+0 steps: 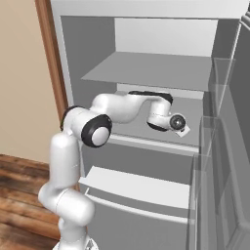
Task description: Gather the onion and sweet potato from the fridge and place them on a tray on the dining counter. Then gather the chicken drumstick and fish from the fridge and place them on the other tray.
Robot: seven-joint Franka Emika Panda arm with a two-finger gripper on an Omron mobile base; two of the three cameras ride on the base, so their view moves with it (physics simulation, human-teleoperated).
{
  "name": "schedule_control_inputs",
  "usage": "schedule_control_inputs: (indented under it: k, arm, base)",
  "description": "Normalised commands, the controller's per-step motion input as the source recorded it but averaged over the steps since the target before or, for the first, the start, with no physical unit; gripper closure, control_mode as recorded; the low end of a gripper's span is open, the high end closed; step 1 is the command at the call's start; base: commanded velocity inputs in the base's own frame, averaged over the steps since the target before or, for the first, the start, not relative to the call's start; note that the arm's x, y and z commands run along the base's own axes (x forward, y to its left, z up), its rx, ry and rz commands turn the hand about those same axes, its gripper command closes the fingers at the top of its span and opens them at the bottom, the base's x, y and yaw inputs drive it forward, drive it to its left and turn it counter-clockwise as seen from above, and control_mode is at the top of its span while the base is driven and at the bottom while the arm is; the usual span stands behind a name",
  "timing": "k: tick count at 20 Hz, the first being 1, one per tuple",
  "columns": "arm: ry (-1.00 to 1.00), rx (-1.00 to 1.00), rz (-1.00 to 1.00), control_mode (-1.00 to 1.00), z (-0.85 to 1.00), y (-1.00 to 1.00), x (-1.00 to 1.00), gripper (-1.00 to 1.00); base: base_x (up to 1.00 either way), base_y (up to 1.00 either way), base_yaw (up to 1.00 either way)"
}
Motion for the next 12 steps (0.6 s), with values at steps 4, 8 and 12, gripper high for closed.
schedule_control_inputs:
  k: [4, 8, 12]
  arm:
    - [0.06, 0.0, 0.0, -1.0, 0.54, 0.05, -0.26, 1.0]
    - [0.28, 0.0, 0.0, -1.0, 0.76, 0.31, -0.64, 1.0]
    - [0.17, -0.02, 0.04, -1.0, 0.66, 0.51, -0.88, 1.0]
  base:
    - [0.0, 0.0, 0.0]
    - [0.0, 0.0, 0.0]
    - [0.0, 0.0, 0.0]
